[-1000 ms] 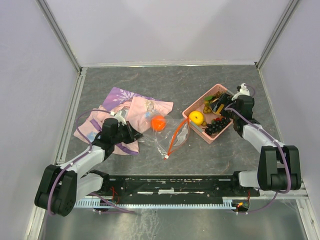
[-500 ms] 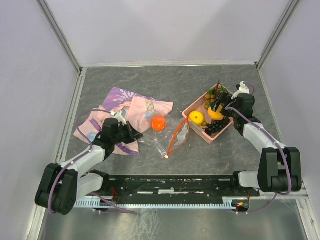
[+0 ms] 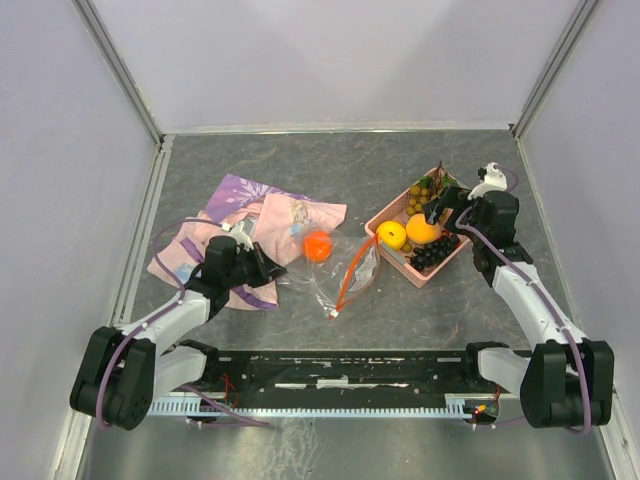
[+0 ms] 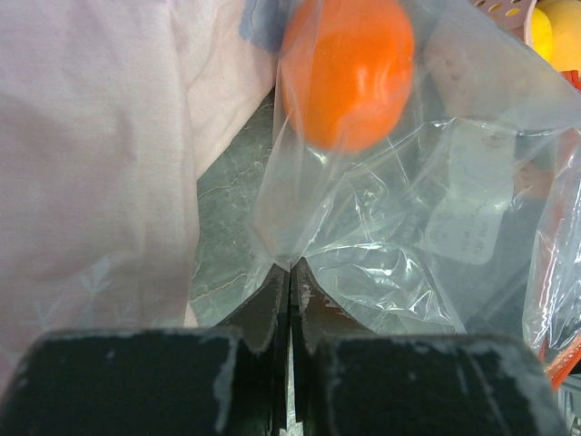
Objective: Open the zip-top bag and remove the fake food
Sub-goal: Place the fake fruit in the bin, then pick up the fake fruit from the zipper food storage bag.
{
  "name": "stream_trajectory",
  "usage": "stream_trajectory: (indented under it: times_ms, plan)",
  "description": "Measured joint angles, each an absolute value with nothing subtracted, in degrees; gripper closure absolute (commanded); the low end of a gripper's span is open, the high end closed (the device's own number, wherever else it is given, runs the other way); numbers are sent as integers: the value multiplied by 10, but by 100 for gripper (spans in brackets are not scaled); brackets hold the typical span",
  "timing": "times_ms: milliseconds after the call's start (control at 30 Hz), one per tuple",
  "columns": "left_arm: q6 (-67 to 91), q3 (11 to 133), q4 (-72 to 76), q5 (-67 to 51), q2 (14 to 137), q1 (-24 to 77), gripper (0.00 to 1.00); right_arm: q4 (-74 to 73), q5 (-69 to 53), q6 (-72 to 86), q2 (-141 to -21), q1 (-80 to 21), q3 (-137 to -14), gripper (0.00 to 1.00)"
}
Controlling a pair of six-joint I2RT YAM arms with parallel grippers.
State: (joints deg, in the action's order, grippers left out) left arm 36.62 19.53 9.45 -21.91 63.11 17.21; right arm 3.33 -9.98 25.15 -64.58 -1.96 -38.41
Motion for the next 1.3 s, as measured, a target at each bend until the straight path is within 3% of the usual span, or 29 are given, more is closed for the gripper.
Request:
stream_trajectory:
  times_ms: [567,867,1300]
  plan:
    - [366,195,96,-227,633,172,97,84,-242,290,-569,-34,-319,1]
    - [366,195,100,-229,633,172,97,138,-326,301,-568,-100,-310,0]
    - [367,193,113,-231,639,172,97,103,-378,239,-550,-183,-310,12]
